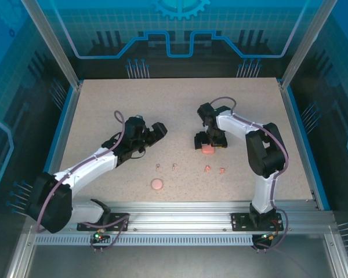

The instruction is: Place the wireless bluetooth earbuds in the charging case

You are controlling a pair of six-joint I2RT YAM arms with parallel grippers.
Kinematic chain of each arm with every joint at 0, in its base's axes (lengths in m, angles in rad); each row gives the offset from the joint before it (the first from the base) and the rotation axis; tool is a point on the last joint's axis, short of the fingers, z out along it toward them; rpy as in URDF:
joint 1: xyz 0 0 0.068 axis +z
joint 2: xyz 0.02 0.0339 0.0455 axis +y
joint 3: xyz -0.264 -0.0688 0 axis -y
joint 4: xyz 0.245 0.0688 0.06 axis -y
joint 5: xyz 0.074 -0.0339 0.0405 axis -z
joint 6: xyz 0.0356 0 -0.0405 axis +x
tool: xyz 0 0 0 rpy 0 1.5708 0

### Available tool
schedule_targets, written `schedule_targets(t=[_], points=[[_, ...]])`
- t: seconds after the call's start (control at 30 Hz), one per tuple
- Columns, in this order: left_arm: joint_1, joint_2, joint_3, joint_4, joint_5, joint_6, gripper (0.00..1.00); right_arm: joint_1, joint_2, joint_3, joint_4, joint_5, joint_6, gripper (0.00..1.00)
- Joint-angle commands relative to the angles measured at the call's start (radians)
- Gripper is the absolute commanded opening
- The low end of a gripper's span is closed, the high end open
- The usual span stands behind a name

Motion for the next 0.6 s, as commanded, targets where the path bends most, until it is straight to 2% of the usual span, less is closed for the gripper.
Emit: schedule_targets(t=[0.0, 0.4, 0.57], points=[[-0.007, 0.019, 0.037, 0.027, 0.037, -0.013, 0.99, 0.017, 0.035, 0.036, -0.034, 0.037, 0.034, 0.89], [-0.008, 0.028, 0.034, 0.040, 0.042, -0.005, 0.99, 0.016, 0.080, 0.054, -0.015, 0.036, 0.070, 0.80], [-0.009, 0.032, 0.035, 0.045, 0.045, -0.008, 0.99, 0.016, 0.080, 0.044, -0.008, 0.029, 0.077, 0.79]])
